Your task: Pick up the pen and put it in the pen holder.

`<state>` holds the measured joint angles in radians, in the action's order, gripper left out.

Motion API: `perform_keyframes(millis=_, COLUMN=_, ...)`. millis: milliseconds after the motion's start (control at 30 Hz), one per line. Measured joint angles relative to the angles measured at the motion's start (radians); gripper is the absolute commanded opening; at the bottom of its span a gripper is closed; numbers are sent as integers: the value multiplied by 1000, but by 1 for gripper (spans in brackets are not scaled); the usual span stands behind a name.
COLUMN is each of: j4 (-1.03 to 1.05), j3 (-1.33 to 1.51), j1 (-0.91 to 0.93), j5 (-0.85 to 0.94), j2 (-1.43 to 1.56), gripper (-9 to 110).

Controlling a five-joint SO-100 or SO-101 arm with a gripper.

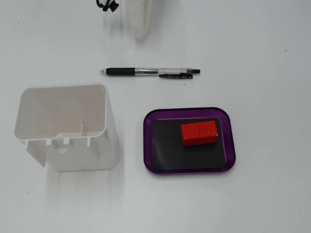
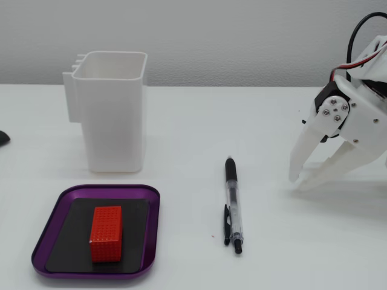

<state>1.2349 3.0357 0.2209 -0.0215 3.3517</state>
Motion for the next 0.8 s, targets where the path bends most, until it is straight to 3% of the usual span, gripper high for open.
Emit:
perform_keyframes(millis=167, j4=-25, j3=3, j1=-94, j5=0, j2=0, gripper=0)
perform_keyframes(millis=600, j4=-63, j3=2, j1=-100, j5=0, j2=0, gripper=-1)
perform_keyframes(millis=800, j4=-115, j3=-143, j1=-104, j5=-43, j2=-38, gripper=-1)
